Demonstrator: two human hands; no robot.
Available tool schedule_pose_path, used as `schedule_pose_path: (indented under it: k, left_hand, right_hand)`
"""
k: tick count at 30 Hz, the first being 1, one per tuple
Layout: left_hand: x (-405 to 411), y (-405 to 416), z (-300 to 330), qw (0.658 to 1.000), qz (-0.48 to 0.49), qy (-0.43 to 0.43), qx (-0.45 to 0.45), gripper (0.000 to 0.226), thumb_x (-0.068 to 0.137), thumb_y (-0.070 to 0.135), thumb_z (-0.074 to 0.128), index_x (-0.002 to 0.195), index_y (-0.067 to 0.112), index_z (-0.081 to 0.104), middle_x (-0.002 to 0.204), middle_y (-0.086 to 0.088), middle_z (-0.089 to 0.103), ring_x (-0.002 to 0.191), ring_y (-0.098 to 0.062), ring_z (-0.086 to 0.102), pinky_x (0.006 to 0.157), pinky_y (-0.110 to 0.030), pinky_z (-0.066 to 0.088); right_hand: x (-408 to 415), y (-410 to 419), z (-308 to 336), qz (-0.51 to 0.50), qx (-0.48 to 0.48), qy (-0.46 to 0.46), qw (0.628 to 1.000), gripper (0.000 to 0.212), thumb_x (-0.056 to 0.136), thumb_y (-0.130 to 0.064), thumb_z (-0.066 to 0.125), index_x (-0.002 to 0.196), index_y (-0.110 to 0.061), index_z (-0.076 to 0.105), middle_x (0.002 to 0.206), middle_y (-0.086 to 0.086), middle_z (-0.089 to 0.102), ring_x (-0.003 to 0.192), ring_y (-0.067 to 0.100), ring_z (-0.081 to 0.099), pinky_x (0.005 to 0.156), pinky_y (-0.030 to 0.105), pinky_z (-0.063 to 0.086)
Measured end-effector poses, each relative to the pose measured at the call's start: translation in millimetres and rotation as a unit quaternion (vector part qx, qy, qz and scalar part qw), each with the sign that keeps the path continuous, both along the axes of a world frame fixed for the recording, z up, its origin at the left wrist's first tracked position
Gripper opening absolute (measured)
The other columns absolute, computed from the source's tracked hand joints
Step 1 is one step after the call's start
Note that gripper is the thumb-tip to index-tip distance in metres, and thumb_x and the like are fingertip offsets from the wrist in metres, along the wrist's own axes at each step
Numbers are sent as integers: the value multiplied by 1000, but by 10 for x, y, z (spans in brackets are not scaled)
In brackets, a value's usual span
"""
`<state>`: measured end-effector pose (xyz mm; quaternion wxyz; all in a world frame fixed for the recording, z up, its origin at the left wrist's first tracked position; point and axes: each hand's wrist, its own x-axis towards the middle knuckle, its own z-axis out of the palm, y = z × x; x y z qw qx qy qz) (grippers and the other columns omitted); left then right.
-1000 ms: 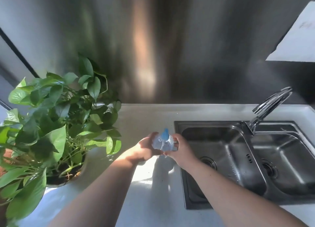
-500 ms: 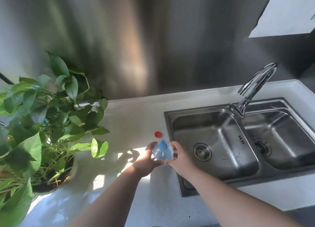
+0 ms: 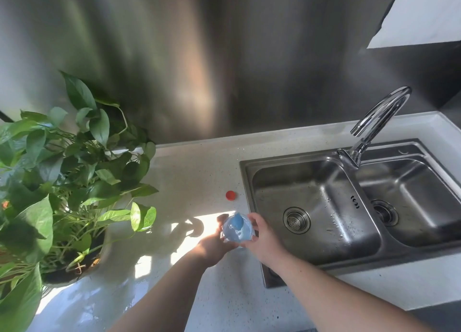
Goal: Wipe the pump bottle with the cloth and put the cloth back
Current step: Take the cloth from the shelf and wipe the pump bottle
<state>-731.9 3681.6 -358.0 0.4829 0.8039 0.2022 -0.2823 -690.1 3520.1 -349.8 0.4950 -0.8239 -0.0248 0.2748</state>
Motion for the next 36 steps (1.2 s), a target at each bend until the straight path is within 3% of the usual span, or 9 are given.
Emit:
schedule_pose_path:
  k: [4, 7, 11, 15, 18, 20, 25, 30, 36]
  left_hand:
    - [10, -58, 12, 1000, -5, -12, 9, 82, 87, 28, 70, 151, 21, 19, 138, 0, 51, 120, -13, 52, 106, -28, 43]
    - [28, -58, 120, 999, -32, -3, 16, 87, 90, 22, 66, 155, 19, 8, 150, -5, 41, 135, -20, 45, 109, -28, 36]
    - [28, 123, 339, 999, 0, -20, -35, 76, 89, 12, 61, 151, 26, 20, 153, -11, 37, 138, -27, 40, 98, -26, 36]
    - [67, 338, 738, 984, 106, -140, -18, 44, 81, 9, 56, 125, 11, 51, 123, -18, 59, 117, -34, 56, 81, -19, 51]
    - [168, 388, 1340, 966, 132, -223, -17, 35, 91, -7, 48, 123, 5, 57, 112, -9, 65, 104, -26, 64, 77, -18, 55]
    - [221, 383, 1765, 957, 94, -276, -4, 31, 94, 1, 49, 121, 14, 58, 113, -3, 68, 104, -19, 67, 91, -34, 56]
    - [304, 236, 2725, 908, 65, -413, -36, 27, 95, 5, 49, 117, 19, 60, 106, 3, 73, 101, -13, 69, 94, -39, 55]
    - [277, -21, 3467, 855, 2, -509, -96, 27, 97, 3, 50, 111, 21, 62, 99, 2, 73, 100, -16, 68, 92, -39, 54]
    - [288, -371, 3975, 806, -47, -568, -161, 24, 86, 22, 54, 106, 32, 65, 99, -1, 73, 100, -18, 68, 89, -40, 53]
  right_hand:
    - [6, 9, 1, 17, -25, 8, 1000, 69, 73, -11, 84, 121, -37, 41, 126, -3, 51, 122, 18, 52, 102, 32, 49]
    - [29, 2, 86, 55, -53, 23, 997, 70, 81, -8, 76, 136, -25, 38, 122, -4, 48, 115, 14, 50, 83, 17, 43]
    - [64, -39, 272, 51, -73, 18, 996, 70, 89, 0, 57, 148, -25, 30, 144, 6, 44, 119, 19, 49, 77, 15, 42]
    - [170, -56, 687, -8, -27, -79, 996, 48, 92, 1, 52, 132, -26, 47, 128, -2, 55, 125, 17, 52, 104, 29, 43]
    - [240, -44, 1181, -49, 42, -148, 987, 42, 93, 4, 50, 105, -36, 51, 108, -8, 61, 110, 15, 59, 94, 21, 48]
    - [256, -35, 1550, -69, 80, -190, 976, 44, 93, 3, 50, 99, -40, 52, 103, -7, 65, 103, 15, 62, 84, 13, 50]
    - [153, -63, 2492, -94, 158, -303, 935, 40, 91, 1, 50, 106, -35, 59, 99, -7, 69, 99, 13, 65, 93, 39, 55]
    - [-13, -218, 3242, -128, 245, -381, 882, 37, 88, 5, 49, 109, -22, 63, 93, -3, 69, 93, 11, 67, 88, 37, 57]
    - [-120, -564, 3783, -172, 299, -449, 825, 32, 82, -6, 47, 105, -21, 63, 90, 1, 68, 91, 12, 67, 79, 26, 57]
